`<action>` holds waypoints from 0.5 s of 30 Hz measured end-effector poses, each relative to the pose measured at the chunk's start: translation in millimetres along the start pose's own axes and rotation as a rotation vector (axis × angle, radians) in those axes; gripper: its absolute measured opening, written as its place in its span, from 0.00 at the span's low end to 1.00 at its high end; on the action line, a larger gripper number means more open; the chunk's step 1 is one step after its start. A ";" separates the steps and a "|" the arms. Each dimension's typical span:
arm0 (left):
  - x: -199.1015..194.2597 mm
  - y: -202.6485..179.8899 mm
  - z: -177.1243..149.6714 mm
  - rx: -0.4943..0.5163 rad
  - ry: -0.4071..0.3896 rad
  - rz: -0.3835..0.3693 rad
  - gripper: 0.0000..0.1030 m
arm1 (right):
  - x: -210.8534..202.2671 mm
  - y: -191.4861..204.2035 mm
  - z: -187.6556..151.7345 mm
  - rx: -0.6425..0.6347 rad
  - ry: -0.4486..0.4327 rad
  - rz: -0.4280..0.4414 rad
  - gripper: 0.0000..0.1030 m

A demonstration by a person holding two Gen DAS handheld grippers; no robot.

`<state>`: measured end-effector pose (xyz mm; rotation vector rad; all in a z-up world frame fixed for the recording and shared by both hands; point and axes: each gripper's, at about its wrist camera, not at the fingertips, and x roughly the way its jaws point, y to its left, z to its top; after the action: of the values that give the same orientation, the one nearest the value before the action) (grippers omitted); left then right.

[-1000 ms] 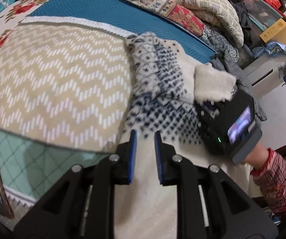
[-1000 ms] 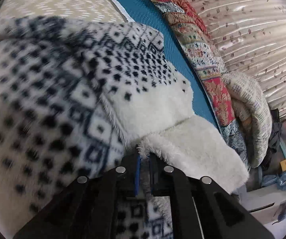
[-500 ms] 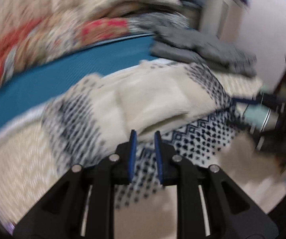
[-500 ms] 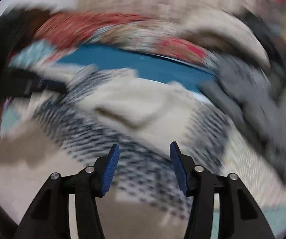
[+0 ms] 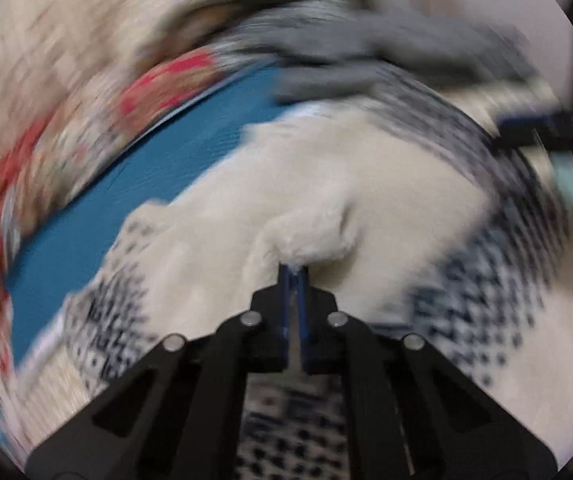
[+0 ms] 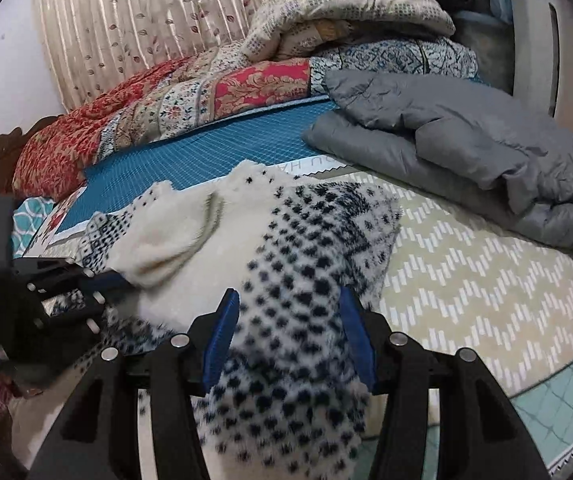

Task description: Fold large clothes

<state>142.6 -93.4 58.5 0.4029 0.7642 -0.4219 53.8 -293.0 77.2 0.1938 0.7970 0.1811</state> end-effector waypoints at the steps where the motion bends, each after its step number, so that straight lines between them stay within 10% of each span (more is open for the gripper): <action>1: -2.8 21.4 -1.2 -0.099 -0.003 0.002 0.03 | 5.1 -1.8 3.2 0.014 0.000 0.004 0.85; 7: -23.1 131.6 -66.0 -0.662 -0.003 -0.038 0.03 | 43.6 -18.7 19.8 0.110 0.045 0.044 0.85; 15: 9.2 130.5 -108.3 -0.702 0.140 0.023 0.01 | 104.1 4.5 32.3 -0.074 0.170 -0.028 0.83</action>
<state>152.1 67.9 6.3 -0.2191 0.9868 -0.0843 148.2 -267.7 28.5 0.0978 0.9601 0.2021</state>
